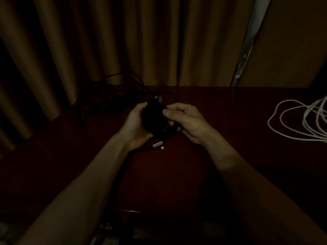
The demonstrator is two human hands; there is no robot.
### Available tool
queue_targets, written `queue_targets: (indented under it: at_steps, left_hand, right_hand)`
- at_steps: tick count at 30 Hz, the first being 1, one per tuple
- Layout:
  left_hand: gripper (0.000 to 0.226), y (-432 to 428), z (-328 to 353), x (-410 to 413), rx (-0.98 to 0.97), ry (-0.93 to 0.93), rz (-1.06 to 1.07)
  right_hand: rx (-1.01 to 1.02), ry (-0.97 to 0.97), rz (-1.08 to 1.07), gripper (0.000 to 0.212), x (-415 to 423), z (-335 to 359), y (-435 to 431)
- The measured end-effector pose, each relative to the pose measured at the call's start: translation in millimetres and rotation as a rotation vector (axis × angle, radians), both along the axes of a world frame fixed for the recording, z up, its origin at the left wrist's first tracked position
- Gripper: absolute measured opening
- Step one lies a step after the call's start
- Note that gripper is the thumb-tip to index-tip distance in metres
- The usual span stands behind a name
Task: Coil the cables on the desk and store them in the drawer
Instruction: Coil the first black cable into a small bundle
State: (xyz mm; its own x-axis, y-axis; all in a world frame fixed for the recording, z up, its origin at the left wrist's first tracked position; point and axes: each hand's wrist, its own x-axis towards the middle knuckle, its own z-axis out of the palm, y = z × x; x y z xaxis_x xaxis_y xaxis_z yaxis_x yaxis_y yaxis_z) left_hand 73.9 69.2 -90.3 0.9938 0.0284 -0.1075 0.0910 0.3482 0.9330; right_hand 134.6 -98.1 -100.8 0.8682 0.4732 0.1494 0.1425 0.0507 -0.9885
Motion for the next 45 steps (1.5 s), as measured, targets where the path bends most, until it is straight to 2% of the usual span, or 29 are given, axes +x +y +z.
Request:
queue_targets:
  at_steps: [4,7,10,13,15,19,23,27,30,34,39,45]
  left_hand:
    - [0.059,-1,2,-1,0.081,-0.07,-0.038]
    - [0.055,3,-4,4,0.197,-0.123,0.097]
    - [0.04,5,-7,4,0.215,-0.169,0.221]
    - [0.028,6,-7,3,0.231,-0.224,0.295]
    - [0.033,6,-8,4,0.233,-0.263,0.336]
    - [0.051,5,-10,3,0.307,-0.314,0.333]
    - [0.054,9,-12,4,0.352,-0.326,0.266]
    - [0.06,8,-12,0,0.367,-0.337,0.097]
    - [0.06,4,-11,-1,0.402,-0.373,0.043]
    - [0.06,4,-12,-2,0.453,-0.426,0.066]
    - [0.058,7,-16,2,0.589,-0.466,0.154]
    - [0.056,9,-19,5,0.582,-0.498,0.191]
  right_hand:
    - [0.007,-0.096,0.0,0.029,-4,1,2]
    - [-0.005,-0.134,0.015,0.032,-5,0,3]
    - [-0.002,-0.134,0.004,0.036,-5,-1,2]
    - [-0.073,-0.202,-0.131,0.025,-7,1,3]
    - [-0.138,-0.236,-0.268,0.02,-7,2,0]
    - [-0.081,-0.036,-0.161,0.019,-9,5,2]
    - [0.155,0.135,-0.127,0.014,-10,10,2]
    - [0.121,0.113,-0.173,0.018,-8,7,0]
    - [0.116,0.126,-0.097,0.019,-7,7,-2]
    - [0.13,0.14,-0.039,0.023,-9,10,-4]
    - [0.131,0.113,-0.073,0.027,-3,9,-5]
    - [0.112,0.107,-0.065,0.02,-1,6,-4]
